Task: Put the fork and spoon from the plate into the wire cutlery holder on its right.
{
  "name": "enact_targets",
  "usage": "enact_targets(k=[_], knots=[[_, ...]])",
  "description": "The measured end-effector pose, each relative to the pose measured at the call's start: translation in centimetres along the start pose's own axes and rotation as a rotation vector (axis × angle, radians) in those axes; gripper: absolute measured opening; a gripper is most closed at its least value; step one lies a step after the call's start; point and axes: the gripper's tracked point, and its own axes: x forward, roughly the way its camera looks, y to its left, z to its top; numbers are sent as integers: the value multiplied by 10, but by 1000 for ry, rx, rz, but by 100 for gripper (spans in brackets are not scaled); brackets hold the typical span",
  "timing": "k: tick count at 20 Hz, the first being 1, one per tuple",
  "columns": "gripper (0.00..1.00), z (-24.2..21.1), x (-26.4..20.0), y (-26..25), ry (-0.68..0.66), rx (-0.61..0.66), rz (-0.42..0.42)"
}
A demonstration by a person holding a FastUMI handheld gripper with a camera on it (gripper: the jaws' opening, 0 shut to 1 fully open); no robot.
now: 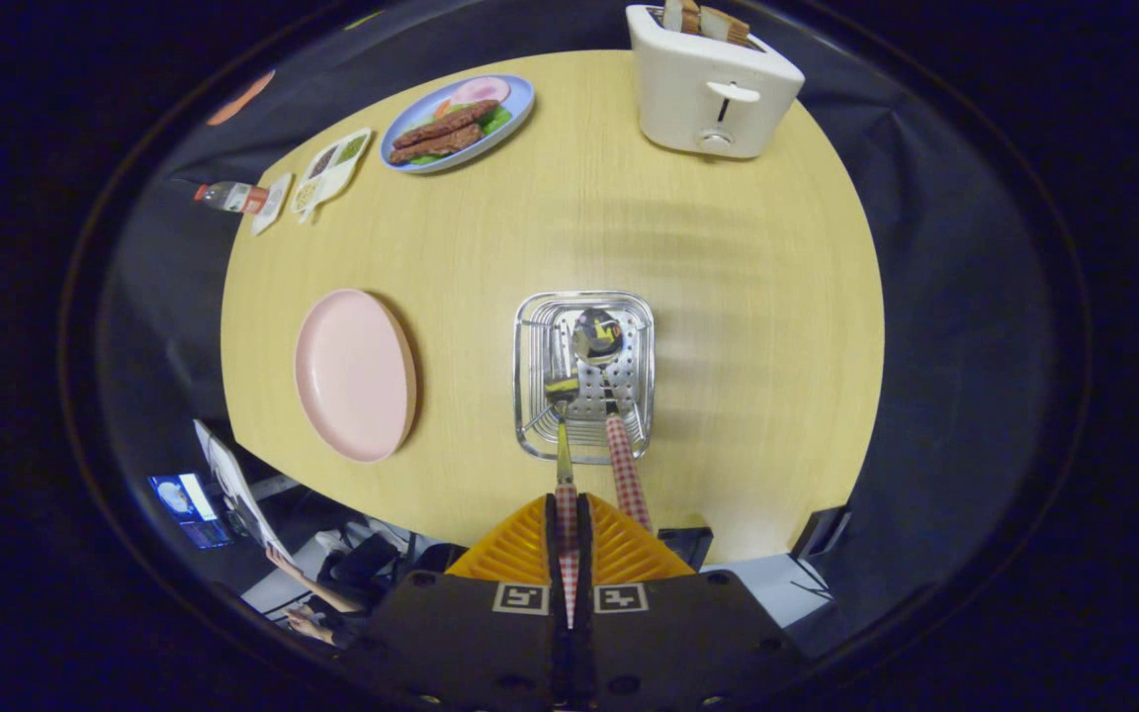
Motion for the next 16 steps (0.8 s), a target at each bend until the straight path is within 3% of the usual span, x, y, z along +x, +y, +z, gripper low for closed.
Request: enact_targets(k=[8,10,12,13,16], knots=[[11,5,-1,-2,-13,-5,22],[5,13,-4,-6,-52,9,19],[5,17,-8,-4,-88,-1,32],[14,20,-10,-2,-114,-16,39],[14,28,5,-1,-128,-29,28]])
